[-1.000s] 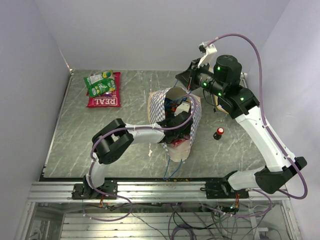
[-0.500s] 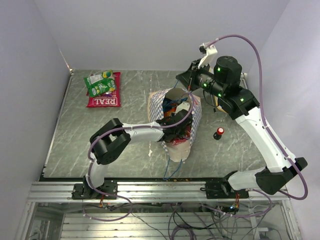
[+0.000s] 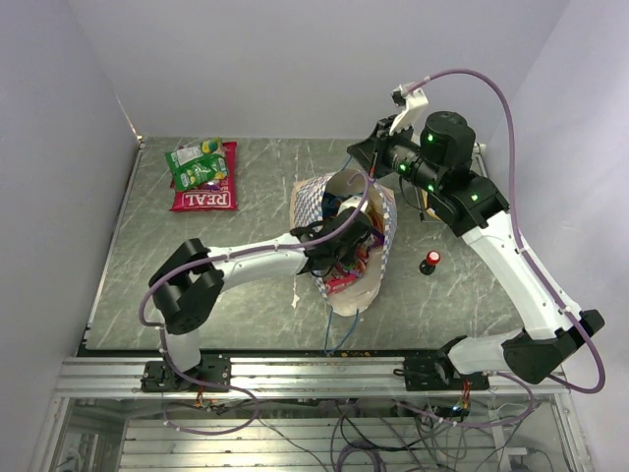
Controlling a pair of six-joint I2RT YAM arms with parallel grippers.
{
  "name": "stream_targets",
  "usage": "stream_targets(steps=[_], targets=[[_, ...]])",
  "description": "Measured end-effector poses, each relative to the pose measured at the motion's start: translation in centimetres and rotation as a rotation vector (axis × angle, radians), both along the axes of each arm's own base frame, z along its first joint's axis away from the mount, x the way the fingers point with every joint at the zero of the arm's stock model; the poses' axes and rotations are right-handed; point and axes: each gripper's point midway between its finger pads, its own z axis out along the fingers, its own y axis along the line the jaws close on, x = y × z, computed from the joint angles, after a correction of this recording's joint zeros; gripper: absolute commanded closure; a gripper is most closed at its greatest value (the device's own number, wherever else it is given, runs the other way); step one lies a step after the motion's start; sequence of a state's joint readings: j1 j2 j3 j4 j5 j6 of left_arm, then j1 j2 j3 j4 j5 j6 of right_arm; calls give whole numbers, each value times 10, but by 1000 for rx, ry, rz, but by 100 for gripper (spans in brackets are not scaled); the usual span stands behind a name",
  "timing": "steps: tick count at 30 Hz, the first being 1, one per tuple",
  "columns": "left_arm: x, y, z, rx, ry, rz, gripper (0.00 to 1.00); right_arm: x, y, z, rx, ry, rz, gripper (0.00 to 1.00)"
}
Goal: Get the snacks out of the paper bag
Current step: Take out the snack from the paper bag.
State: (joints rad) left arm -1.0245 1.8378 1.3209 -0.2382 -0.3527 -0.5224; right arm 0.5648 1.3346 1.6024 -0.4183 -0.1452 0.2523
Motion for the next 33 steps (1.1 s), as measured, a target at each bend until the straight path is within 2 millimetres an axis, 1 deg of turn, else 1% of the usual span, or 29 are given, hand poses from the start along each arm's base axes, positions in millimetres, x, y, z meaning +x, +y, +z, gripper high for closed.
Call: stream_targets(steps=[4,7,14,17,27,28,33], targets=[[-1,7,27,-8,-31,-1,93,1,-1,0,-3,-5,-5,100],[4,10,45,-15,-64,9,93,1,-1,0,-3,-5,-7,100],[15,15,74,-26,-105,11,93,4,-4,0,-10,-11,-28,100],[15,19,87,-41,-118,0,93,6,-7,0,-24,-21,-42,100],[-10,36,152,-154,-139,-68,93,9,-8,2,-30,-35,-52,100],[-14,39,160,-172,-140,-80,93,10,-8,2,-29,-37,-55,100],[-37,49,188,-230,-134,-146,93,10,-9,2,-28,-39,-59,100]])
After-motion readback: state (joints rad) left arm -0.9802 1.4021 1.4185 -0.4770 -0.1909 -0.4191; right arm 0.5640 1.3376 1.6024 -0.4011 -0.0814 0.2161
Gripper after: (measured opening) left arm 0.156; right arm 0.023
